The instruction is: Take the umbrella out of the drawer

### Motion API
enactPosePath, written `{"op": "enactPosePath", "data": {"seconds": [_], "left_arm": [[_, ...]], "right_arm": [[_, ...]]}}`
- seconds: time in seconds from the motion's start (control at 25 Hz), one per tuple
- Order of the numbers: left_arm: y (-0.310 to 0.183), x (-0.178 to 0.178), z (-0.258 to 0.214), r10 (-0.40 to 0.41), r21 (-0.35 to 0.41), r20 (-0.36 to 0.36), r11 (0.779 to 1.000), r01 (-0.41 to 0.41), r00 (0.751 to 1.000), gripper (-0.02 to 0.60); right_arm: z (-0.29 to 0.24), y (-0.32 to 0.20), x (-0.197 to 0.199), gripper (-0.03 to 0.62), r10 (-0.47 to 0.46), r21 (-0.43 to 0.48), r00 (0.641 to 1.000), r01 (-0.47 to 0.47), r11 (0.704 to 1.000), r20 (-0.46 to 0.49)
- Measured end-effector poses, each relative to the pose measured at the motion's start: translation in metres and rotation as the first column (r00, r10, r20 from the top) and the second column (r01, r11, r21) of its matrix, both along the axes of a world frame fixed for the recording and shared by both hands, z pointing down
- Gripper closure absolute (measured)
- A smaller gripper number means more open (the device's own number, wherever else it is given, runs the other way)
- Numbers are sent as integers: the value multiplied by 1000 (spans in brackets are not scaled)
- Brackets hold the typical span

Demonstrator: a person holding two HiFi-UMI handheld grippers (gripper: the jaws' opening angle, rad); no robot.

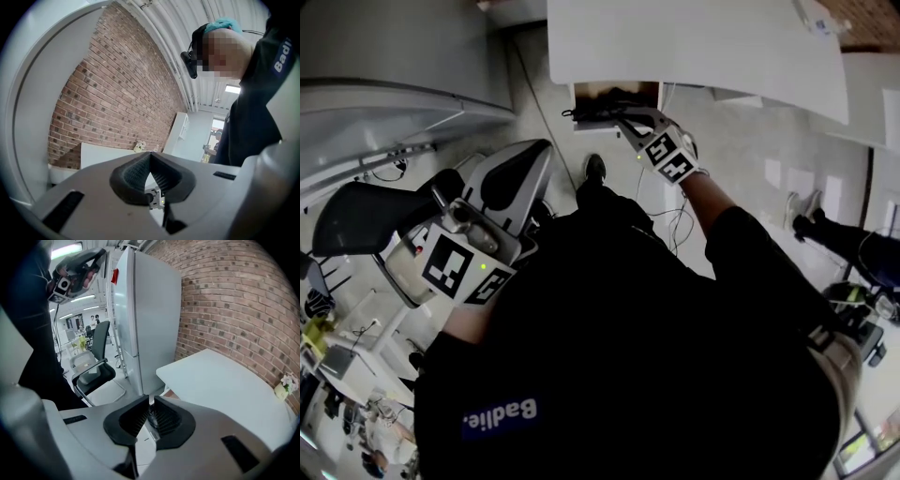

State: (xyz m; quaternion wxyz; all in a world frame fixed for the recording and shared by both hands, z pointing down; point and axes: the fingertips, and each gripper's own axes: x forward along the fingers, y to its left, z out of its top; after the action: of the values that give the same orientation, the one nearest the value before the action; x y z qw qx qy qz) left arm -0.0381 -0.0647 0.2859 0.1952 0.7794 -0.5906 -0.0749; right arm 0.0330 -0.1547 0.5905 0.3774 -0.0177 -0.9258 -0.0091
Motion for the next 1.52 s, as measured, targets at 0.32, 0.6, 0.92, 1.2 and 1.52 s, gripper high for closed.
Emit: {"op": "enactPosePath", "data": {"seconds": [0.32,0.6,0.92,1.2,1.52], "left_arm": [[-8,5,1,-34,-14,16,999,34,999,580],[-9,0,5,-64,-40,25,997,65,998,580],[-12,-15,18,-103,-78,8,992,103,995,580],[-12,-16,39,-104,-133,3,986,103,995,580],[-11,-19,49,-121,-180,-12,977,117,993,580]], "right_arm": [[72,-20,11,491,-21,-57,991,13,998,-135],[119,-29,14,437,-53,-75,973,37,997,-226],[172,-37,10,410,-143,-69,934,128,989,-328],[205,-43,-4,407,-279,11,882,306,952,-380],[227,-37,-9,395,-379,36,817,436,899,-434]]}}
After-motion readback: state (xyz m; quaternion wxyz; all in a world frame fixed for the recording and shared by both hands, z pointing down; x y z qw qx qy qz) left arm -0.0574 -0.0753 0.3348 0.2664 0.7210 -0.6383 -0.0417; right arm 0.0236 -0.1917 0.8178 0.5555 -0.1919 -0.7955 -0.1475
